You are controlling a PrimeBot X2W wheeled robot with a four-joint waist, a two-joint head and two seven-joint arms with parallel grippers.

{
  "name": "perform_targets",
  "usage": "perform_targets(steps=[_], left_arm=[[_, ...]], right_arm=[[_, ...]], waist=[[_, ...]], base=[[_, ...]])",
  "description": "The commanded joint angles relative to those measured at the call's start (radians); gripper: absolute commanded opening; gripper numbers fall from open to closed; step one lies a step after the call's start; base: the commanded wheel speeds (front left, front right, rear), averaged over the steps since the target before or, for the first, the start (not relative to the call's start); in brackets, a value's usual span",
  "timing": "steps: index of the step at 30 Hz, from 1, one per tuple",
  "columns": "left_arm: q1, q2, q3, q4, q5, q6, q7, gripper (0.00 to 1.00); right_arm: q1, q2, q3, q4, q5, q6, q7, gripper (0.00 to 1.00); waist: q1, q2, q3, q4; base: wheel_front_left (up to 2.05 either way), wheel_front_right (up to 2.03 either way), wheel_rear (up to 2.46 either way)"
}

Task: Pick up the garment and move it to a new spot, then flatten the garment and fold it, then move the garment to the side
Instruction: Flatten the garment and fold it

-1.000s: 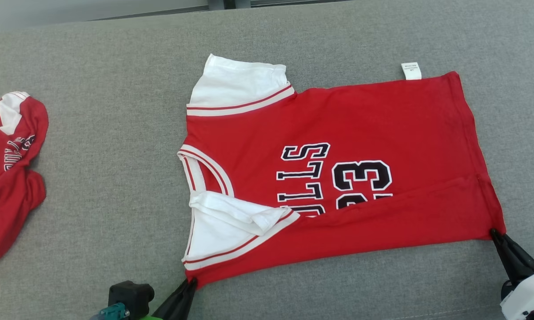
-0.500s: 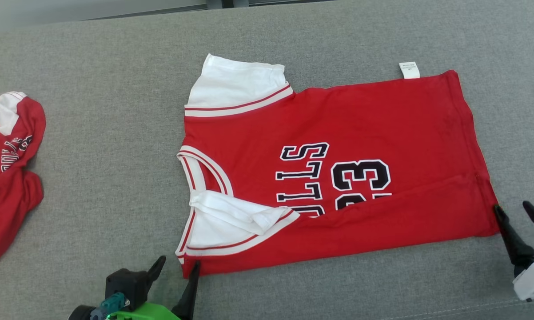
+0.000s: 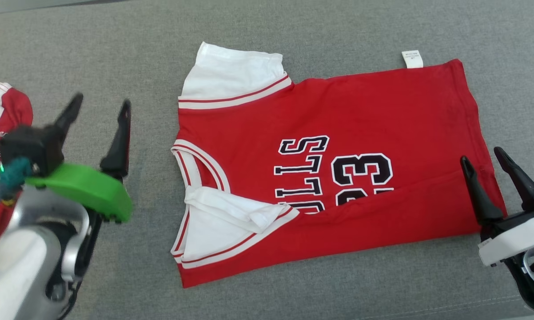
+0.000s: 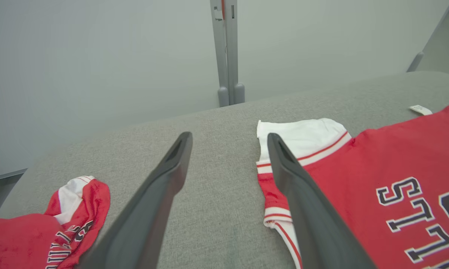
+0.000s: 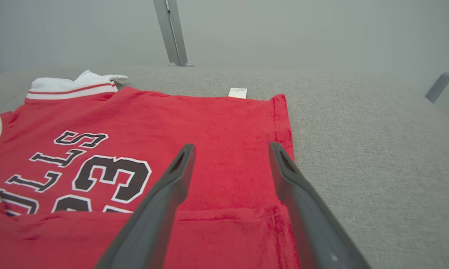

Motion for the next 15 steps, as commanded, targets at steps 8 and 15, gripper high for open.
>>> perform_targets(steps=[8, 15], left_arm=[[-0.468, -0.071, -0.029, 0.277, -0.168, -0.186, 0.311, 1.0], [-0.702, -0.09, -0.072, 0.462, -0.212, -0.249, 0.526, 1.0]], right_arm=[[-0.141, 0.007, 0.073, 0.012, -0.025, -0.002, -0.003, 1.0], [-0.216, 0.023, 0.112, 0.029, -0.006, -0.002, -0.003, 1.0]], waist=[[0.0, 0.0, 0.154, -0.051], [0.0, 0.0, 0.227, -0.111]], base=[[0.0, 0.0, 0.0], [0.0, 0.0, 0.0]])
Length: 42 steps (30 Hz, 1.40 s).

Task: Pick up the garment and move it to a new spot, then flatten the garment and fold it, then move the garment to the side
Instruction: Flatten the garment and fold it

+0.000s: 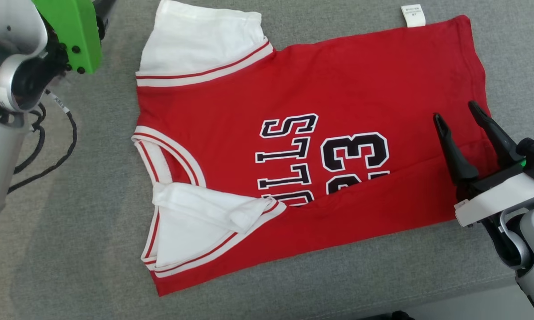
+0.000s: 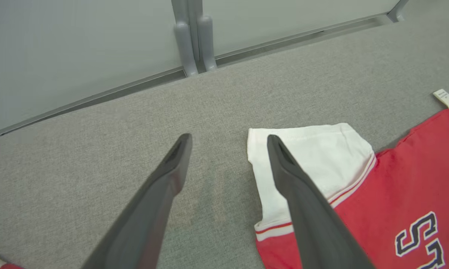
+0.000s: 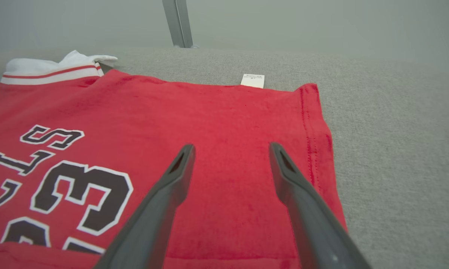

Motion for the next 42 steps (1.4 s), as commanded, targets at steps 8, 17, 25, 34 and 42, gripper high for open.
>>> perform_targets(steps=[8, 17, 25, 34, 42], left_arm=[[-0.123, -0.019, -0.057, 0.127, 0.032, -0.034, 0.078, 1.0], [-0.143, -0.001, -0.089, 0.201, 0.063, -0.062, 0.064, 1.0], [-0.154, 0.005, -0.113, 0.242, 0.092, -0.069, 0.044, 1.0], [-0.147, 0.004, -0.133, 0.276, 0.089, -0.088, 0.057, 0.45], [-0.146, 0.001, -0.133, 0.271, 0.069, -0.133, -0.01, 0.0]], right_arm=[[-0.024, 0.03, -0.014, -0.008, 0.015, -0.002, -0.003, 1.0], [-0.007, 0.044, -0.03, -0.02, 0.017, -0.002, -0.003, 1.0], [-0.015, 0.056, -0.017, -0.021, 0.018, -0.002, -0.003, 1.0], [-0.023, 0.05, -0.01, -0.02, 0.021, -0.002, -0.003, 1.0], [-0.052, 0.041, 0.004, -0.021, 0.036, -0.002, -0.003, 1.0]], waist=[[-0.0001, 0.0, 0.108, -0.098], [-0.0001, 0.0, 0.136, -0.127], [-0.0001, 0.0, 0.145, -0.133], [-0.0001, 0.0, 0.141, -0.136], [-0.0001, 0.0, 0.134, -0.133]], base=[[0.0, 0.0, 0.0], [0.0, 0.0, 0.0], [0.0, 0.0, 0.0], [0.0, 0.0, 0.0], [0.0, 0.0, 0.0]])
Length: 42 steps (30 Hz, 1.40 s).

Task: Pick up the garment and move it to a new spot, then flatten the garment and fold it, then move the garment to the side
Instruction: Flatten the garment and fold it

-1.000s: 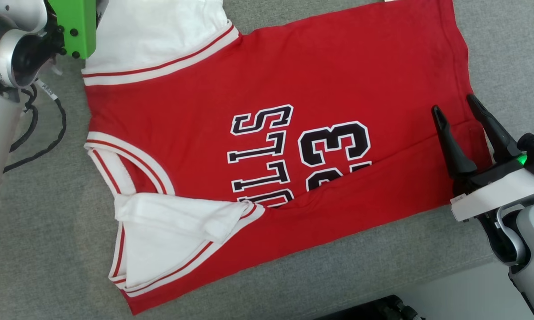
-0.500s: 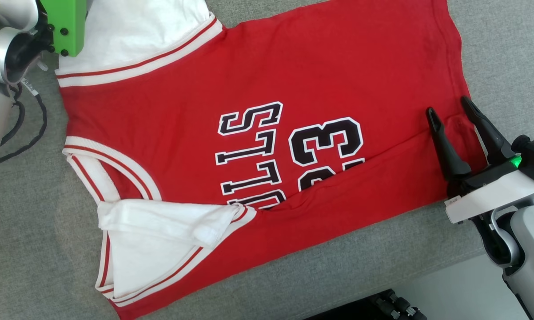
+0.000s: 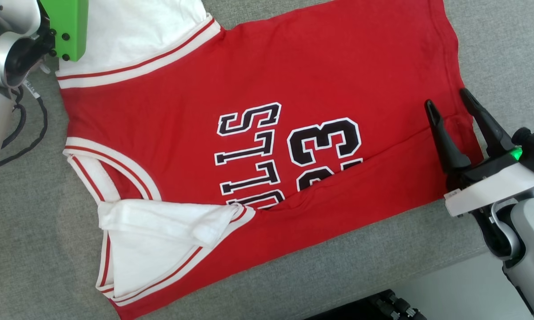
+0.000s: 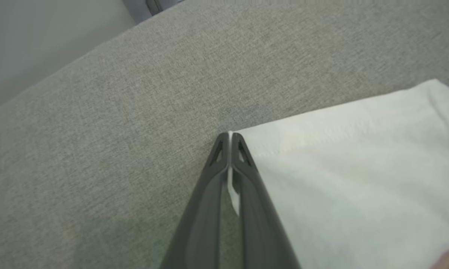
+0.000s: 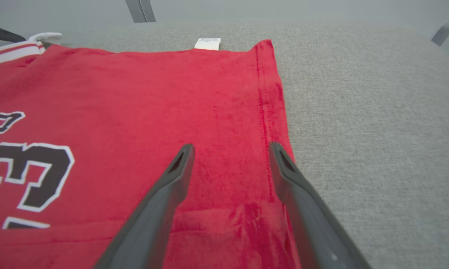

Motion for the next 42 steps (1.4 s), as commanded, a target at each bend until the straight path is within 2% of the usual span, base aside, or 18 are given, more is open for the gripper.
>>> perform_targets(steps=[1, 6, 10, 14, 17, 21, 25, 33, 42], left_arm=[[0.009, 0.006, 0.001, 0.004, -0.006, -0.007, -0.015, 0.0], [0.015, 0.005, -0.007, 0.008, -0.01, -0.023, -0.053, 0.0], [0.02, 0.001, -0.017, -0.005, -0.021, -0.032, -0.064, 0.0], [0.026, 0.002, -0.031, -0.032, -0.031, -0.036, -0.057, 0.0], [0.031, 0.006, -0.041, -0.059, -0.036, -0.04, -0.049, 0.0], [0.036, 0.01, -0.051, -0.103, -0.039, -0.041, -0.032, 0.0], [0.04, 0.019, -0.057, -0.144, -0.039, -0.037, -0.016, 0.0], [0.049, 0.035, -0.068, -0.207, -0.037, -0.025, 0.007, 0.0], [0.054, 0.049, -0.07, -0.232, -0.042, -0.01, 0.02, 0.0]], right_arm=[[-0.025, -0.005, 0.003, -0.001, 0.01, -0.002, -0.003, 1.0], [-0.092, -0.019, 0.022, 0.042, 0.043, -0.002, -0.003, 1.0], [-0.209, -0.033, 0.054, 0.122, 0.069, -0.002, 0.056, 1.0], [-0.332, -0.017, 0.057, 0.217, 0.065, -0.002, 0.211, 1.0], [-0.428, 0.015, 0.049, 0.291, 0.042, -0.002, 0.371, 1.0], [-0.515, 0.045, 0.036, 0.381, -0.026, -0.002, 0.551, 1.0], [-0.574, 0.079, -0.012, 0.452, -0.113, -0.002, 0.654, 1.0], [-0.602, 0.139, -0.105, 0.506, -0.184, -0.002, 0.694, 1.0], [-0.618, 0.157, -0.135, 0.502, -0.229, -0.002, 0.688, 1.0]], waist=[[0.0, 0.0, -0.006, 0.003], [0.0, 0.0, -0.037, 0.016], [0.0, 0.0, -0.069, 0.029], [0.0, 0.0, -0.094, 0.042], [0.0, 0.0, -0.107, 0.053], [0.0, 0.0, -0.111, 0.069], [0.0, 0.0, -0.104, 0.083], [0.0, 0.0, -0.081, 0.104], [0.0, 0.0, -0.07, 0.106]], base=[[0.0, 0.0, 0.0], [0.0, 0.0, 0.0], [0.0, 0.0, 0.0], [0.0, 0.0, 0.0], [0.0, 0.0, 0.0], [0.0, 0.0, 0.0], [0.0, 0.0, 0.0], [0.0, 0.0, 0.0], [0.0, 0.0, 0.0]])
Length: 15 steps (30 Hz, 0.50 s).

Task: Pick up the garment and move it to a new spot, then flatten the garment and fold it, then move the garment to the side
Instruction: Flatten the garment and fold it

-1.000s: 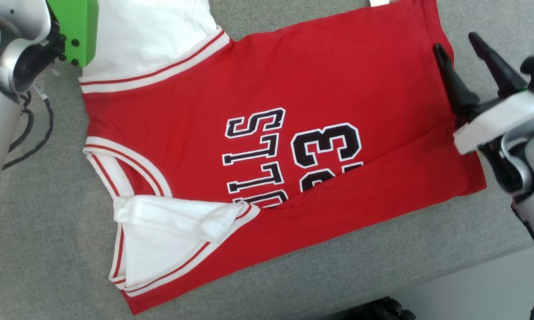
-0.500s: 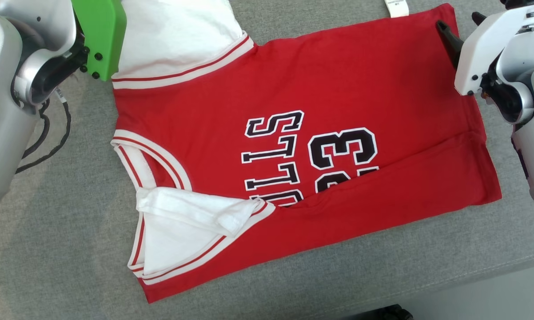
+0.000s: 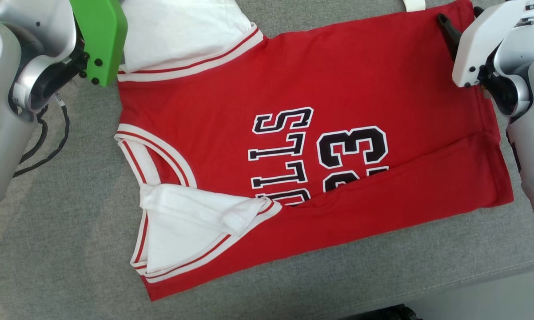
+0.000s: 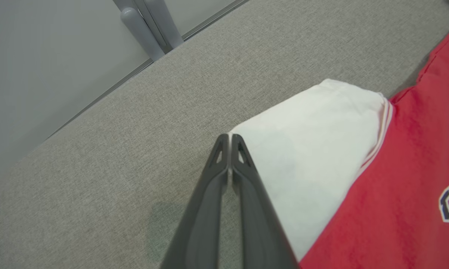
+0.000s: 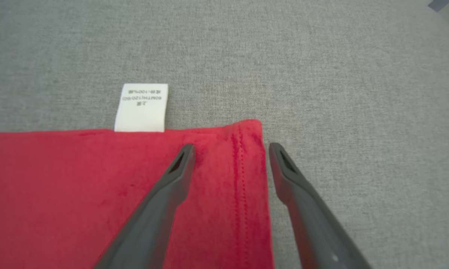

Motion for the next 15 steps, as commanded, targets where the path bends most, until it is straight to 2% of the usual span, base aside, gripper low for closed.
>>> perform_targets(steps=[1, 6, 8, 9, 10, 11, 12, 13, 15], left_arm=[[0.013, 0.008, -0.002, -0.005, 0.0, 0.006, 0.004, 0.0], [0.013, 0.008, -0.006, -0.011, -0.005, 0.009, 0.009, 0.0], [0.013, 0.007, -0.006, -0.013, -0.006, 0.01, 0.01, 0.0], [0.013, 0.007, -0.007, -0.013, -0.005, 0.01, 0.01, 0.0], [0.014, 0.008, -0.007, -0.015, -0.006, 0.011, 0.01, 0.0], [0.014, 0.009, -0.008, -0.015, -0.006, 0.011, 0.01, 0.0], [0.014, 0.009, -0.008, -0.016, -0.006, 0.011, 0.009, 0.0], [0.014, 0.01, -0.008, -0.016, -0.006, 0.012, 0.008, 0.0], [0.014, 0.011, -0.008, -0.017, -0.008, 0.012, 0.005, 0.0]], right_arm=[[-0.016, 0.003, -0.005, -0.005, -0.011, -0.002, -0.003, 1.0], [-0.02, 0.006, -0.012, -0.01, -0.019, -0.002, 0.004, 1.0], [-0.02, 0.005, -0.013, -0.013, -0.018, -0.002, 0.006, 0.87], [-0.02, 0.005, -0.013, -0.014, -0.017, -0.002, 0.007, 0.87], [-0.018, 0.005, -0.013, -0.016, -0.016, -0.002, 0.009, 0.75], [-0.017, 0.003, -0.014, -0.017, -0.016, -0.002, 0.009, 0.67], [-0.018, 0.0, -0.015, -0.018, -0.016, -0.002, 0.012, 0.65], [-0.019, -0.001, -0.016, -0.019, -0.016, -0.002, 0.014, 0.51], [-0.02, -0.001, -0.016, -0.023, -0.014, -0.002, 0.017, 0.4]], waist=[[0.0, 0.0, 0.001, 0.0], [0.0, 0.0, 0.004, 0.003], [0.0, 0.0, 0.005, 0.006], [0.0, 0.0, 0.006, 0.007], [0.0, 0.0, 0.007, 0.008], [0.0, 0.0, 0.007, 0.01], [0.0, 0.0, 0.008, 0.012], [0.0, 0.0, 0.009, 0.013], [0.0, 0.0, 0.01, 0.016]], base=[[0.0, 0.0, 0.0], [0.0, 0.0, 0.0], [0.0, 0.0, 0.0], [0.0, 0.0, 0.0], [0.0, 0.0, 0.0], [0.0, 0.0, 0.0], [0.0, 0.0, 0.0], [0.0, 0.0, 0.0], [0.0, 0.0, 0.0]])
